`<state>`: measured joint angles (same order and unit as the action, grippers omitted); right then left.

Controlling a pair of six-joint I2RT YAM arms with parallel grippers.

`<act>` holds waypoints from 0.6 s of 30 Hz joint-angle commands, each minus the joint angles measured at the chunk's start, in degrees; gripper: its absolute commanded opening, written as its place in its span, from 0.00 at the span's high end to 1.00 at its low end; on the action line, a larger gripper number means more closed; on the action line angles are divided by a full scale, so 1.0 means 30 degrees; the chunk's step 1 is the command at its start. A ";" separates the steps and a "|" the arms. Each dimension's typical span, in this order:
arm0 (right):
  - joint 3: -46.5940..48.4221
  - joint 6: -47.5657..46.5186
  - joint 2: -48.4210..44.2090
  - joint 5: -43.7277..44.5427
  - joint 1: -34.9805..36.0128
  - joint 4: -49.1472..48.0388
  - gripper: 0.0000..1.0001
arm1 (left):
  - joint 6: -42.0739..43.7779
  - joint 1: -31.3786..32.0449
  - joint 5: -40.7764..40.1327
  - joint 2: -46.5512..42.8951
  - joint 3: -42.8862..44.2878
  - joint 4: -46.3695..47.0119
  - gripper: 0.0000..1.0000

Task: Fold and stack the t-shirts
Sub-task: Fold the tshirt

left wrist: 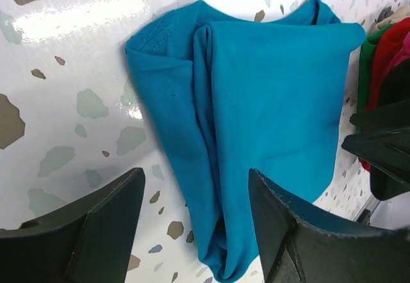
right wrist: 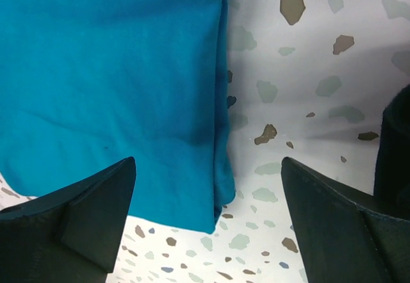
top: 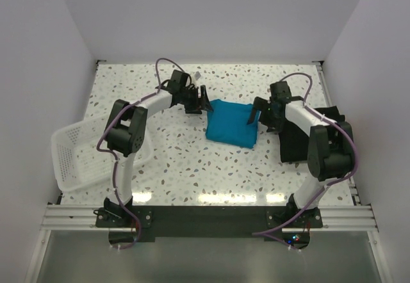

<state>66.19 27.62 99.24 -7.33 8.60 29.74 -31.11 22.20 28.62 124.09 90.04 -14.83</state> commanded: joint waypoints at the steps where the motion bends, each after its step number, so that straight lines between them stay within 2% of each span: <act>1: -0.0122 0.0198 -0.0446 -0.0778 -0.0258 -0.1736 0.01 | -0.0468 -0.0016 0.0511 -0.0819 0.0131 0.1281 0.29; 9: 0.1371 0.0404 0.0871 0.0041 -0.0436 -0.2265 0.05 | -0.0644 -0.0016 -0.0488 0.0175 0.1685 0.1719 0.34; 16: 0.2544 0.0667 0.2249 0.1007 -0.0436 -0.2703 0.27 | -0.1493 0.0014 -0.0457 0.1408 0.2623 0.3506 0.40; 18: 0.2632 0.0697 0.2339 0.1562 -0.0436 -0.2880 0.30 | -0.1552 0.0043 -0.0604 0.1933 0.3091 0.3917 0.41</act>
<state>71.64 29.10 105.86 -5.93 7.46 23.79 -34.13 22.22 27.59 127.63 96.23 -8.16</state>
